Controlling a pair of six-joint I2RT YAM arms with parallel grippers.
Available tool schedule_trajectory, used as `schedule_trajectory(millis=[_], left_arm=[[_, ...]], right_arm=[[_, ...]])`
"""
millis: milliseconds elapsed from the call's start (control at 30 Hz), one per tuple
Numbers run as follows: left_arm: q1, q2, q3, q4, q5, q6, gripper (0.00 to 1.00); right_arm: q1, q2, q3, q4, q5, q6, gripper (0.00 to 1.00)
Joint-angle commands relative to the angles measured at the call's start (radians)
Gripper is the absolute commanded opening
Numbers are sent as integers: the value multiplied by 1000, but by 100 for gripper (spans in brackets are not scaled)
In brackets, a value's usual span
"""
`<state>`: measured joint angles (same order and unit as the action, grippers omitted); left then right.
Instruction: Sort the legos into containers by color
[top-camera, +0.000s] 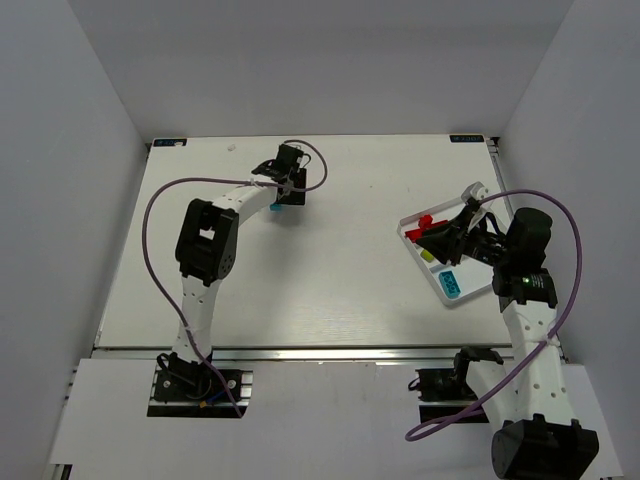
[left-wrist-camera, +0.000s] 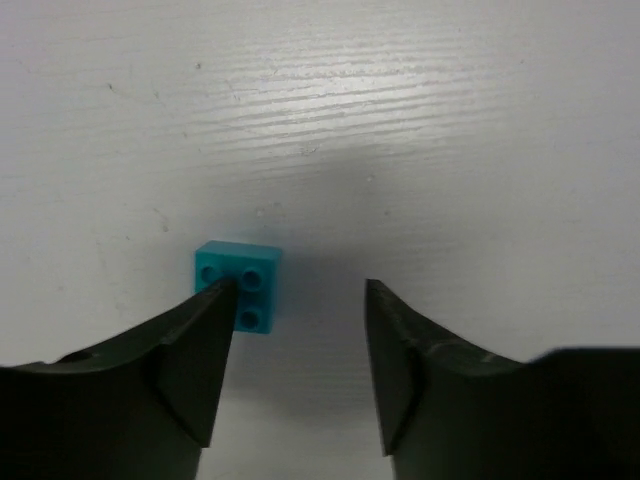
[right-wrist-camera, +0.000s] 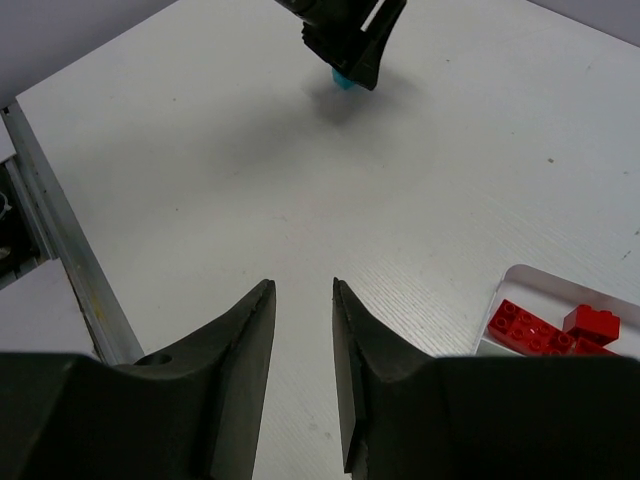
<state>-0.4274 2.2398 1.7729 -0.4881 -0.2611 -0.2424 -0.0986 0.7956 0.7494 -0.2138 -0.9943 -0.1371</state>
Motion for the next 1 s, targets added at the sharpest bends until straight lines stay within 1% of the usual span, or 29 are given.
schedule_trajectory(millis=[0,33,100,200,233,367,433,600,800,967], left_arm=[[6,-133,-62,104,45,31,60],[6,-146,-73,114,49,35,57],[6,-166,-89,140,68,52,58],[-4,-190,-93,149,71,69,76],[-4,-195,-95,148,69,72,80],[-4,-201,-98,144,54,75,81],[-4,-204,-109,137,10,69,81],[6,-146,-61,45,-76,6,82],[6,-72,-12,-10,-84,-47,83],[6,-8,68,-76,-64,-86,83]], right_arm=[[-1,11,2,11,0,4,35],[-1,14,2,10,-3,2,35],[-1,22,4,10,-6,1,34],[-1,31,5,5,-12,-1,34],[-1,31,5,5,-10,-1,34],[-1,36,5,4,-12,-2,34],[-1,34,4,4,-12,-4,34],[-1,37,4,4,-17,-4,34],[-3,44,4,2,-14,-4,34],[-1,45,5,1,-14,-4,35]])
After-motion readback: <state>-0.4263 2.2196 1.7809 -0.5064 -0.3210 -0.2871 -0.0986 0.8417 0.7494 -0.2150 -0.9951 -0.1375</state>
